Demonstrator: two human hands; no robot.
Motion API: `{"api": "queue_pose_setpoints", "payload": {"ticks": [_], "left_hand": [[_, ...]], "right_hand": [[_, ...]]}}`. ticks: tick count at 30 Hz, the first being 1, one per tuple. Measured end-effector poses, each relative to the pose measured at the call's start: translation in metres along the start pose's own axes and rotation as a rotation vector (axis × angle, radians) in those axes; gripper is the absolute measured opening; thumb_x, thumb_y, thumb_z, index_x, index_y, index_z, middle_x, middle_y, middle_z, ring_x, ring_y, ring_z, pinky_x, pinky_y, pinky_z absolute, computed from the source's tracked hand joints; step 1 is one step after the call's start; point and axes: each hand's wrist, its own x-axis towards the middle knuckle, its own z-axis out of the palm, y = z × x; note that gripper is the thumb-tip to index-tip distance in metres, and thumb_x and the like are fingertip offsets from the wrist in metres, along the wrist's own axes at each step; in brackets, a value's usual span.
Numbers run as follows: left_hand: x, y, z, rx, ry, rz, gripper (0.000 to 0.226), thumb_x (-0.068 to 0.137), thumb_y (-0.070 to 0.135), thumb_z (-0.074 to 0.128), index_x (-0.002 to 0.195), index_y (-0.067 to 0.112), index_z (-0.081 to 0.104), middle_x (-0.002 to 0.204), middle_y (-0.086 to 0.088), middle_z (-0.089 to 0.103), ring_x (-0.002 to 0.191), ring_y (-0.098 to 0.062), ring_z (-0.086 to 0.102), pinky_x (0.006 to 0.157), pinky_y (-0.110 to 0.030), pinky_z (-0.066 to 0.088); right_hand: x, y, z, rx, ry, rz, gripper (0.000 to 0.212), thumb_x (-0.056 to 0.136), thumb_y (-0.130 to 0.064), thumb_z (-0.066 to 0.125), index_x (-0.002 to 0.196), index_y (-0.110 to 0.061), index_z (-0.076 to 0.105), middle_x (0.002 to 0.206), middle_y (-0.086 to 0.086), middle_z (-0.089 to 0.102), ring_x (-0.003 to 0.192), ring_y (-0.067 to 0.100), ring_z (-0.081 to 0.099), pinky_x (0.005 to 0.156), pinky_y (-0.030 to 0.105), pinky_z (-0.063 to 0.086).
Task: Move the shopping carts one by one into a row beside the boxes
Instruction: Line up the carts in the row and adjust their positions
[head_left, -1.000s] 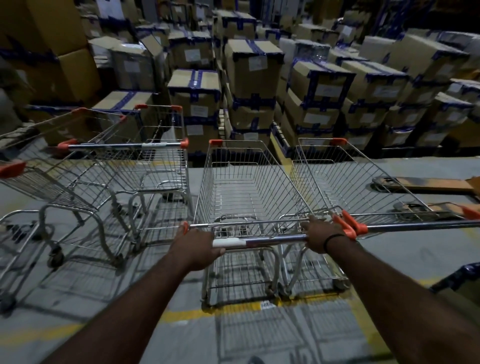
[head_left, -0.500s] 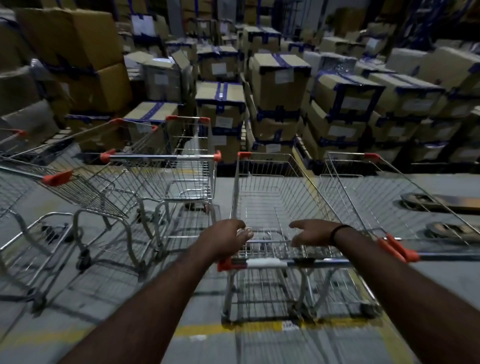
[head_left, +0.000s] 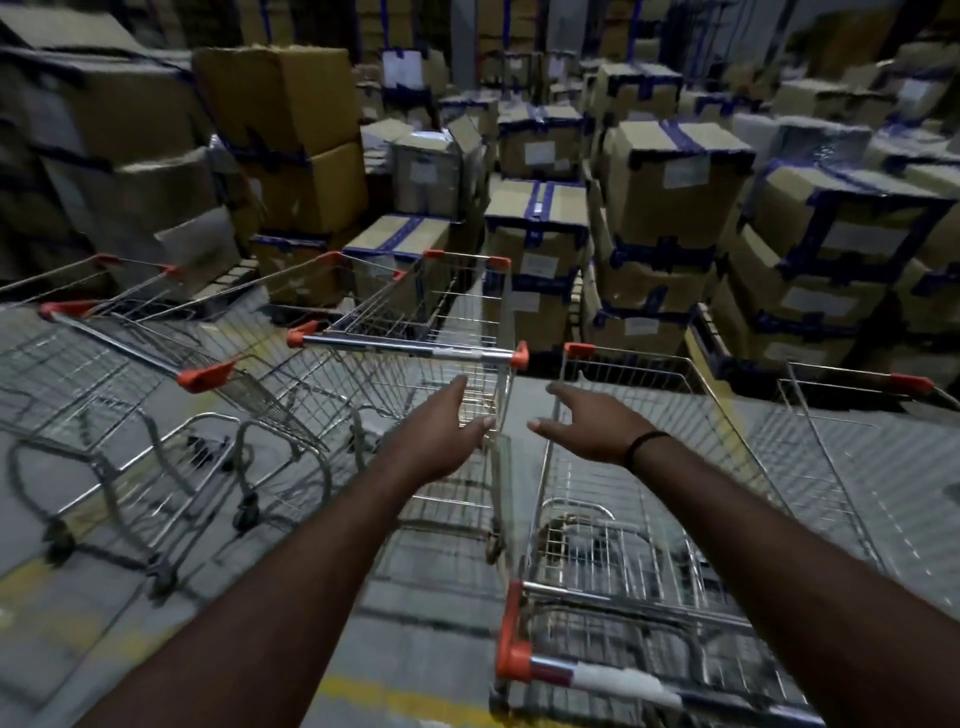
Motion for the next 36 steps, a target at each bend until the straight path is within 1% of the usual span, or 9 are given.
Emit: {"api": "queue_pose_setpoints", "payload": {"ticks": [6, 8, 11, 16, 20, 24, 29, 32, 36], "left_hand": [[0.052, -0.052, -0.034, 0.039, 0.025, -0.057, 0.077, 0.096, 0.053, 0.057, 0.158, 0.024, 0.022, 0.162, -0.003, 0.032, 0.145, -0.025, 0.037, 0.113, -0.043, 0.035], [0.078, -0.074, -0.046, 0.072, 0.016, -0.061, 0.075, 0.097, 0.052, 0.056, 0.158, 0.024, 0.023, 0.161, -0.004, 0.033, 0.144, -0.025, 0.037, 0.112, -0.042, 0.035], [0.122, -0.109, -0.061, 0.109, -0.005, -0.044, 0.076, 0.096, 0.054, 0.056, 0.158, 0.023, 0.024, 0.161, -0.004, 0.034, 0.144, -0.025, 0.037, 0.112, -0.043, 0.035], [0.188, -0.168, -0.085, 0.167, -0.072, -0.030, 0.073, 0.094, 0.053, 0.060, 0.152, 0.018, 0.035, 0.155, -0.009, 0.042, 0.139, -0.028, 0.043, 0.112, -0.046, 0.038], [0.235, -0.215, -0.091, 0.334, -0.158, 0.004, 0.061, 0.092, 0.059, 0.056, 0.133, 0.014, 0.054, 0.136, -0.012, 0.057, 0.124, -0.031, 0.053, 0.106, -0.051, 0.043], [0.259, -0.246, -0.081, 0.480, -0.276, 0.013, 0.055, 0.092, 0.069, 0.043, 0.116, 0.021, 0.059, 0.124, -0.009, 0.064, 0.118, -0.030, 0.056, 0.105, -0.056, 0.039], [0.263, -0.254, -0.071, 0.468, -0.181, 0.077, 0.054, 0.094, 0.069, 0.041, 0.107, 0.022, 0.064, 0.111, -0.005, 0.068, 0.107, -0.025, 0.061, 0.113, -0.057, 0.027], [0.260, -0.256, -0.073, 0.459, -0.200, 0.078, 0.052, 0.093, 0.071, 0.041, 0.097, 0.023, 0.062, 0.100, -0.003, 0.068, 0.098, -0.025, 0.063, 0.105, -0.050, 0.037], [0.242, -0.258, -0.076, 0.440, -0.221, 0.063, 0.049, 0.091, 0.074, 0.042, 0.090, 0.027, 0.057, 0.097, -0.003, 0.068, 0.097, -0.028, 0.063, 0.095, -0.046, 0.044]], "right_hand": [[0.079, -0.044, 0.007, -0.031, 0.077, -0.094, 0.077, 0.088, -0.072, 0.051, 0.151, -0.029, 0.039, 0.155, 0.002, 0.044, 0.142, 0.024, 0.041, 0.109, 0.047, 0.042], [0.111, -0.059, 0.014, -0.044, 0.090, -0.093, 0.077, 0.089, -0.072, 0.050, 0.150, -0.027, 0.041, 0.155, 0.002, 0.044, 0.146, 0.026, 0.034, 0.114, 0.051, 0.035], [0.155, -0.081, 0.025, -0.110, 0.112, -0.067, 0.076, 0.092, -0.068, 0.050, 0.151, -0.022, 0.040, 0.155, 0.002, 0.044, 0.143, 0.025, 0.039, 0.120, 0.055, 0.020], [0.227, -0.103, 0.052, -0.095, 0.055, 0.011, 0.069, 0.091, -0.062, 0.055, 0.145, -0.019, 0.047, 0.143, 0.008, 0.053, 0.131, 0.028, 0.050, 0.106, 0.043, 0.042], [0.270, -0.102, 0.075, -0.084, -0.002, 0.141, 0.075, 0.079, -0.079, 0.038, 0.125, -0.023, 0.059, 0.125, 0.009, 0.062, 0.121, 0.034, 0.057, 0.105, 0.055, 0.040], [0.289, -0.087, 0.093, -0.163, 0.006, 0.229, 0.063, 0.085, -0.079, 0.036, 0.121, -0.033, 0.061, 0.122, 0.002, 0.067, 0.120, 0.028, 0.058, 0.112, 0.067, 0.018], [0.292, -0.083, 0.090, -0.221, 0.000, 0.255, 0.062, 0.088, -0.079, 0.037, 0.109, -0.028, 0.065, 0.105, 0.001, 0.070, 0.105, 0.026, 0.063, 0.108, 0.055, 0.031], [0.289, -0.084, 0.092, -0.186, -0.010, 0.246, 0.064, 0.084, -0.083, 0.036, 0.096, -0.026, 0.064, 0.089, -0.001, 0.064, 0.096, 0.027, 0.064, 0.103, 0.055, 0.038], [0.268, -0.091, 0.094, -0.205, -0.038, 0.217, 0.052, 0.088, -0.080, 0.037, 0.094, -0.031, 0.054, 0.101, 0.001, 0.067, 0.103, 0.027, 0.063, 0.109, 0.059, 0.030]]}}
